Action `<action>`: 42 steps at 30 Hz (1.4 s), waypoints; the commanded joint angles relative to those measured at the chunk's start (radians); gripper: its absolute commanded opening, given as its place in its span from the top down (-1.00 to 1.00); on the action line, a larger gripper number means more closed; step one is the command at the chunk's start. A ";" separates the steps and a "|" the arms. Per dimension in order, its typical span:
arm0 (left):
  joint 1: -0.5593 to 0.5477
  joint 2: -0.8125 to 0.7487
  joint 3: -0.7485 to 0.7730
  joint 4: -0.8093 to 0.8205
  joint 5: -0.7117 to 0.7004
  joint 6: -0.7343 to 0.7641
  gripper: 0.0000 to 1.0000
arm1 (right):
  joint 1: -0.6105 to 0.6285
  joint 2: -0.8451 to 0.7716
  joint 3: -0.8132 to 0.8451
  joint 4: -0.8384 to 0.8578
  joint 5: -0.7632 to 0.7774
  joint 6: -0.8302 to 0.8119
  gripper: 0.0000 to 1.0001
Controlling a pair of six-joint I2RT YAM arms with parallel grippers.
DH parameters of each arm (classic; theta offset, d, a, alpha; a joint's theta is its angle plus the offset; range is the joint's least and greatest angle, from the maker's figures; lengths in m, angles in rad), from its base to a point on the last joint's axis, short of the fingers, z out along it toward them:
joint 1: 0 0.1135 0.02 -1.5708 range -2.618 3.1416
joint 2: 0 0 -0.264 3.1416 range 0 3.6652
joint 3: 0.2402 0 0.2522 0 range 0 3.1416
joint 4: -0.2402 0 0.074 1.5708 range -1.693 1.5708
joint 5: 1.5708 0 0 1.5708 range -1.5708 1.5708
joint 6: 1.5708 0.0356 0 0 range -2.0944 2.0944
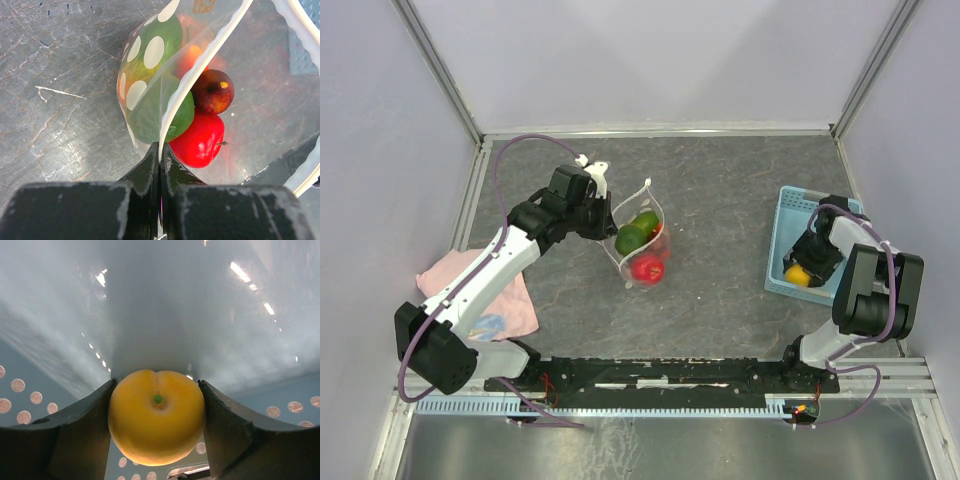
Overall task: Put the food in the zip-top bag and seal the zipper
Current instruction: Pick up the fake fruit from the bin.
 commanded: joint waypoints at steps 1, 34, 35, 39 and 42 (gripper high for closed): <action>-0.002 -0.031 0.007 0.036 0.010 -0.014 0.95 | 0.005 -0.065 0.001 0.022 0.026 0.007 -0.29; -0.002 -0.028 0.009 0.035 0.029 -0.015 0.95 | 0.738 -0.427 0.383 0.098 0.189 0.048 0.10; -0.001 -0.027 0.009 0.036 0.029 -0.014 0.95 | 0.776 -0.418 0.398 0.121 0.190 0.050 0.10; -0.001 -0.030 0.007 0.036 0.028 -0.015 0.95 | 0.927 -0.368 0.454 0.209 0.238 0.043 0.10; -0.001 -0.031 0.007 0.035 0.025 -0.016 0.95 | 1.017 -0.332 0.490 0.259 0.255 0.030 0.10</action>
